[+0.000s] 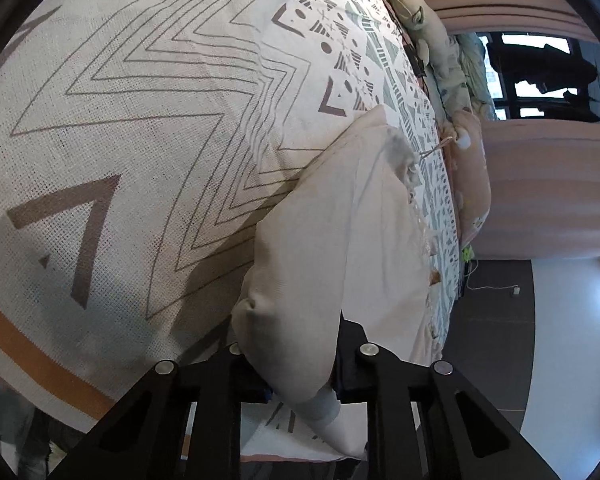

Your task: Fold large clothes

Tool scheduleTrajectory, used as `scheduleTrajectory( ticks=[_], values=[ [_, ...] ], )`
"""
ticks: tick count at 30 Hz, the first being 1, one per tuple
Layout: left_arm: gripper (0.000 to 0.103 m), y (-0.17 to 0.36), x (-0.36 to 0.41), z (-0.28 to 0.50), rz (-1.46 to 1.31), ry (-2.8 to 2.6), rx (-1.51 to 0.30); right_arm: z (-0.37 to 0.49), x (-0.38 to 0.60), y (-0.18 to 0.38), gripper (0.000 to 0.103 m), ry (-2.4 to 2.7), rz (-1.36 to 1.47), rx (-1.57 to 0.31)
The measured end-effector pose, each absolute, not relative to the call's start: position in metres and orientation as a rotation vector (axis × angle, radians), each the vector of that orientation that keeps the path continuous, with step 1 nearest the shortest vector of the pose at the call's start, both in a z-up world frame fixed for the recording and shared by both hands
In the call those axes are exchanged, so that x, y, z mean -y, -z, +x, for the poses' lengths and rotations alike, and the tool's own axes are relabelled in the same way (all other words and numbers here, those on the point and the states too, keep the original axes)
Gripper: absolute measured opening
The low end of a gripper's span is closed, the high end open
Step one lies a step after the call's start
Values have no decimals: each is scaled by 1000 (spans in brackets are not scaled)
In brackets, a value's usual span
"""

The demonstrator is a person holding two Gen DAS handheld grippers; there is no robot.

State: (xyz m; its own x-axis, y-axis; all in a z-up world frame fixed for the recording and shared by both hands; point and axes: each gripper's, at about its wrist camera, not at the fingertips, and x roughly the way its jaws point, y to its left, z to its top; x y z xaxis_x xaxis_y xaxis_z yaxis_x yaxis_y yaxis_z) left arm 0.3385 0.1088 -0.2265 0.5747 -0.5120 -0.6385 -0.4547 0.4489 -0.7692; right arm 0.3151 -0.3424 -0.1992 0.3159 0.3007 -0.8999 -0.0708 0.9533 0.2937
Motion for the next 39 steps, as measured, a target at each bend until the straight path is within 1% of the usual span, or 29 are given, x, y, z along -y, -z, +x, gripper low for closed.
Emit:
scheduleTrajectory(
  ticks=[3, 5, 8, 9, 20, 27, 31, 33, 35, 39],
  values=[
    [12, 202, -101, 338, -1145, 120, -951, 318, 339, 204, 28, -243, 203, -1215],
    [11, 185, -95, 341, -1156, 190, -909, 320, 339, 205, 25, -246, 204, -1204],
    [10, 161, -82, 349, -1162, 281, -865, 325, 348, 208, 15, -242, 255, -1188],
    [10, 154, -77, 352, -1162, 308, -855, 326, 351, 209, 15, -247, 278, -1186],
    [10, 80, -12, 400, -1093, 530, -818, 336, 368, 216, 14, -300, 431, -1162],
    [10, 49, 34, 423, -1023, 636, -819, 334, 378, 212, 14, -349, 521, -1158],
    [10, 37, 65, 434, -985, 680, -834, 328, 395, 202, 15, -361, 572, -1119],
    [10, 33, 81, 442, -974, 702, -846, 327, 406, 199, 17, -353, 593, -1100],
    [10, 33, 97, 451, -975, 721, -863, 323, 420, 196, 19, -335, 616, -1082],
    [10, 41, 130, 470, -996, 743, -907, 315, 451, 192, 19, -282, 653, -1049]
  ],
)
